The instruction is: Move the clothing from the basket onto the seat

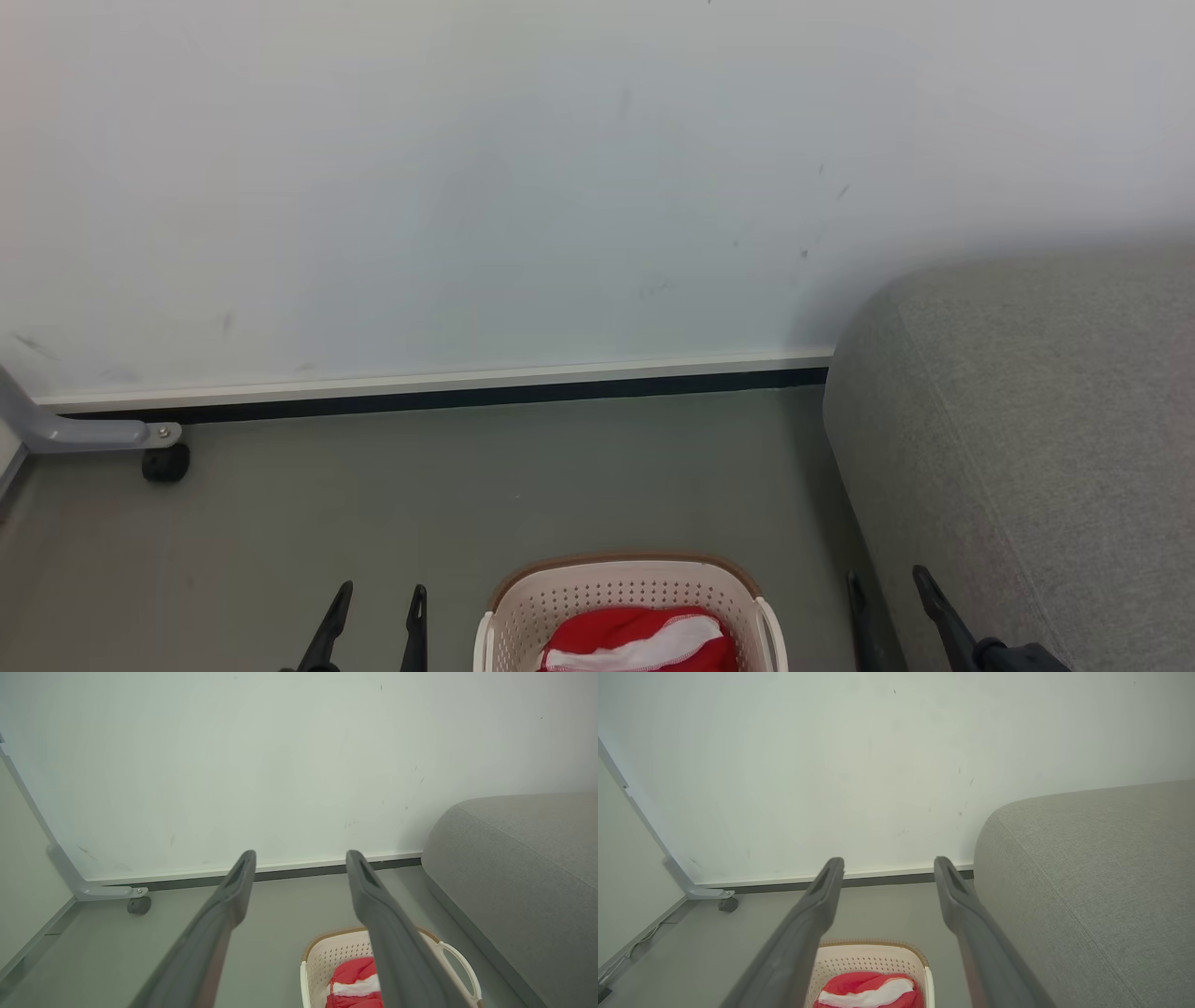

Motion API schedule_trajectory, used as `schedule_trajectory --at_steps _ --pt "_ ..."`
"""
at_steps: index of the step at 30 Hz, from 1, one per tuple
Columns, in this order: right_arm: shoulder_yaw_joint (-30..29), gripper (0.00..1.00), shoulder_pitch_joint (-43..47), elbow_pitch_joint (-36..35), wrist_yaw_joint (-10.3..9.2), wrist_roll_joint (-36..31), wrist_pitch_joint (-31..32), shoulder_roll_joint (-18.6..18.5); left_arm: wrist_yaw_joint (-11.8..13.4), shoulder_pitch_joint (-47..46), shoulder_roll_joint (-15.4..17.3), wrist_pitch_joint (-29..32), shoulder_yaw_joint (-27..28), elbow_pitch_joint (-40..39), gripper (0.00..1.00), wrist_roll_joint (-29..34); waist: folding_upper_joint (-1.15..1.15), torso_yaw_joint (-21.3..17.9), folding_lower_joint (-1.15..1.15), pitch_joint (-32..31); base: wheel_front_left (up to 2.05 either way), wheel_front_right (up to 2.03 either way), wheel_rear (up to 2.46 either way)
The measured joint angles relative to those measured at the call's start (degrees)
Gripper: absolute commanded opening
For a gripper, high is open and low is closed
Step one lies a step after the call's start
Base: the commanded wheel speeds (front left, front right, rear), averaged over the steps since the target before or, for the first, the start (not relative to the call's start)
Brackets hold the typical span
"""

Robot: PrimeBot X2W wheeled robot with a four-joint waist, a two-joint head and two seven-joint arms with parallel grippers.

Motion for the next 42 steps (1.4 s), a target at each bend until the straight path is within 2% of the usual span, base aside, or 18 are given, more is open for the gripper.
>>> schedule_trajectory --at_steps 12,21,42 --pt "-0.43 1.00 -0.63 -1.79 0.08 0.00 0.00 0.00 0.00 -0.80 0.24 0.00 0.00 -1.57 1.00 0.78 0.00 -0.39 0.00 4.22 0.00 0.00 0.00" --pt "-2.26 1.00 -5.84 -3.72 0.09 -0.01 0.00 -0.30 -0.54 -7.48 0.38 0.00 -1.08 -1.41 1.00 2.09 0.00 -1.16 0.01 10.47 0.00 0.00 0.00" --pt "-5.58 1.00 -22.92 -5.25 1.10 -0.12 -0.42 -0.75 -2.08 -22.87 -0.81 2.52 -4.21 9.61 1.00 5.11 0.01 -4.80 0.02 26.99 0.00 0.00 0.00"
